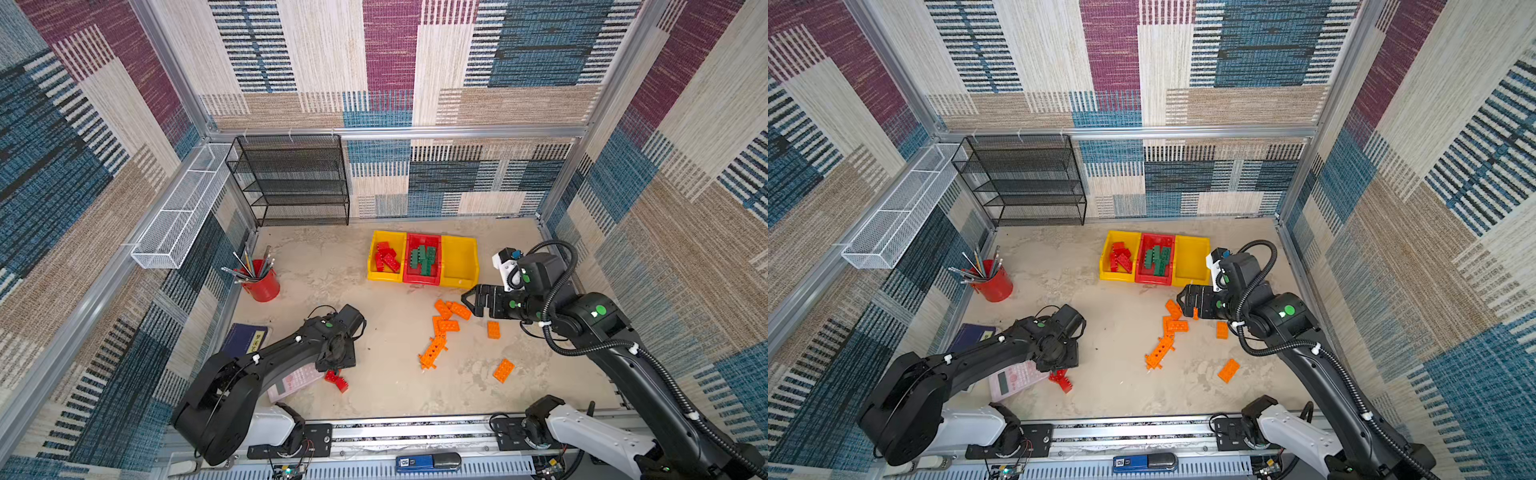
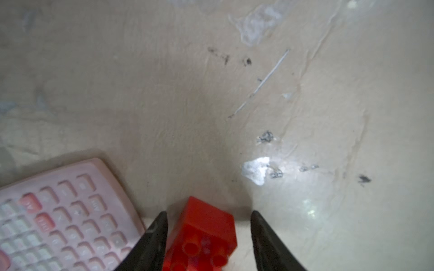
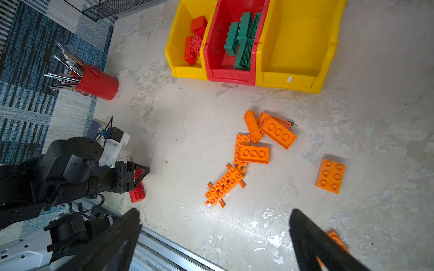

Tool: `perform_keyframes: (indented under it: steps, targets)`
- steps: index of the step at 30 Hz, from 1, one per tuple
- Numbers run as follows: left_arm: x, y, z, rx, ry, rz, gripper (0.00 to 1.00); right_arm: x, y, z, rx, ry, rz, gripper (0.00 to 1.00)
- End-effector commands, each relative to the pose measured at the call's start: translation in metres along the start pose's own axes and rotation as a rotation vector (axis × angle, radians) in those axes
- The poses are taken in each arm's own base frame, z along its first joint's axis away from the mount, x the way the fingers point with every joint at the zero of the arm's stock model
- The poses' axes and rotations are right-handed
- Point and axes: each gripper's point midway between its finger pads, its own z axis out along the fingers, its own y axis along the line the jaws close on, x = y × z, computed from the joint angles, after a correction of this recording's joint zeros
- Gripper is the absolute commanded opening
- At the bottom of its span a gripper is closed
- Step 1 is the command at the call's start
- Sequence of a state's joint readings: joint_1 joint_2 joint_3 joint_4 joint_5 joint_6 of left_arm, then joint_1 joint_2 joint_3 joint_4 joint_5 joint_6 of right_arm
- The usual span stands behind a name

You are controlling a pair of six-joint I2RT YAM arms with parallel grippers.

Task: Sort the legos into containers by color
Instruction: 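Lower the left gripper onto the red 2x4 brick and close it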

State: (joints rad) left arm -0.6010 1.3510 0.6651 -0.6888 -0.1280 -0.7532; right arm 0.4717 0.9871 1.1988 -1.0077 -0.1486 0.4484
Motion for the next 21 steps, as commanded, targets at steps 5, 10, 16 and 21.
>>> perform_keyframes:
  steps: [5,10,16,21]
  targets:
    - [0.012,0.009,0.0,-0.039,0.012,-0.027,0.56,0.005,-0.006,0.001,0.023,0.002,-0.018,1.0]
    - [0.02,0.017,0.003,-0.069,0.024,-0.027,0.52,0.007,-0.007,0.0,0.021,-0.001,-0.024,1.0]
    - [0.021,0.023,0.008,-0.108,0.029,-0.02,0.42,0.012,-0.01,-0.004,0.023,-0.006,-0.027,1.0]
    - [0.015,0.025,0.007,-0.143,0.014,-0.006,0.33,0.014,-0.013,-0.01,0.036,-0.016,-0.033,1.0]
